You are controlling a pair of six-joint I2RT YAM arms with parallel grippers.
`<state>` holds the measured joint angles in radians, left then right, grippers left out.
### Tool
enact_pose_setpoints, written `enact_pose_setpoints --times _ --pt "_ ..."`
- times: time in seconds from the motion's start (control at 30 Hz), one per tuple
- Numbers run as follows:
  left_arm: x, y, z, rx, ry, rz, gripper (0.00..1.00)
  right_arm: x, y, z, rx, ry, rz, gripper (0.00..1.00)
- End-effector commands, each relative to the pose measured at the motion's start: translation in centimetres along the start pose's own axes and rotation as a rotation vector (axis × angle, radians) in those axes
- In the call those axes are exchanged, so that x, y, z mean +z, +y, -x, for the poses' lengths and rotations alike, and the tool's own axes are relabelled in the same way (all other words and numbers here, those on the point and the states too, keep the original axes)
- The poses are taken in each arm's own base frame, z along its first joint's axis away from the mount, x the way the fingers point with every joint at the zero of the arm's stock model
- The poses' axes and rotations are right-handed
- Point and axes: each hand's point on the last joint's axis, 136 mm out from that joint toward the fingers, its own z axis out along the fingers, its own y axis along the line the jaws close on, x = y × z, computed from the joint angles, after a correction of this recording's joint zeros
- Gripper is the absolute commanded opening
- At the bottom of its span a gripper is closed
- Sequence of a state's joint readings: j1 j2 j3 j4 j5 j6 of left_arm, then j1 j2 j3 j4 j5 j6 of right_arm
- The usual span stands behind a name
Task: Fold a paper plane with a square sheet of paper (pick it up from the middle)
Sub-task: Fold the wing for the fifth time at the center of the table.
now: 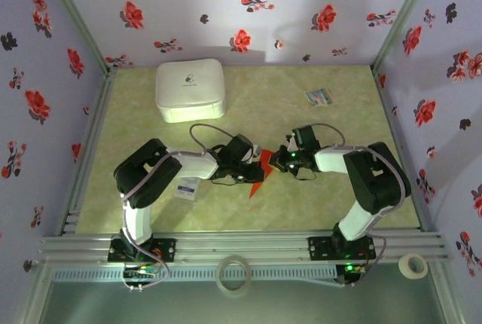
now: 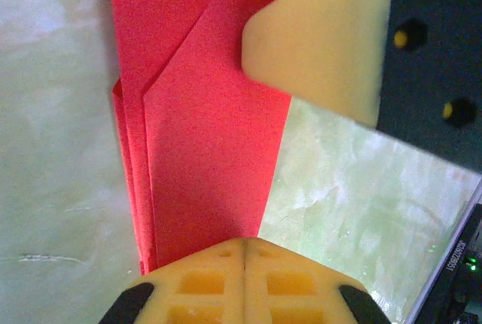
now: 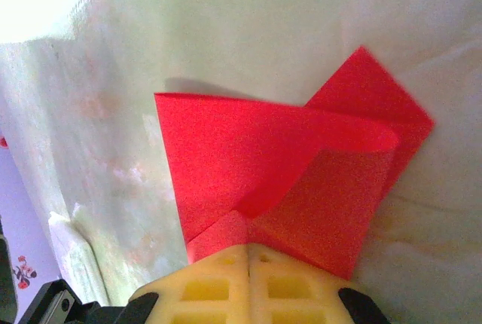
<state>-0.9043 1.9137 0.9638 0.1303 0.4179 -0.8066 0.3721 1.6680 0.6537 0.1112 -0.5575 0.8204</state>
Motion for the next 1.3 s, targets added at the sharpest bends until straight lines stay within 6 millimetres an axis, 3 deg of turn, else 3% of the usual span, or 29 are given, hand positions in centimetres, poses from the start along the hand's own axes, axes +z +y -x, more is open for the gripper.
enact_pose_setpoints --times 0.0,0.3,0.73,1.27 --pt "1.1 6.9 -7.0 -0.103 0.199 0.222 0.00 -0.4 -2.3 2.5 0.016 -0.082 -0.087 0.04" --pt "1.4 7.3 -7.4 -0.110 0.209 0.217 0.00 -1.0 -2.7 5.1 0.066 -0.131 0.002 0.04" --pt "1.4 7.3 -7.5 -0.116 0.209 0.209 0.00 -1.7 -5.1 6.8 0.114 -0.147 -0.119 0.04" --pt "1.5 7.2 -7.6 -0.119 0.209 0.200 0.00 -3.0 -4.4 9.9 0.145 -0.209 -0.054 0.04"
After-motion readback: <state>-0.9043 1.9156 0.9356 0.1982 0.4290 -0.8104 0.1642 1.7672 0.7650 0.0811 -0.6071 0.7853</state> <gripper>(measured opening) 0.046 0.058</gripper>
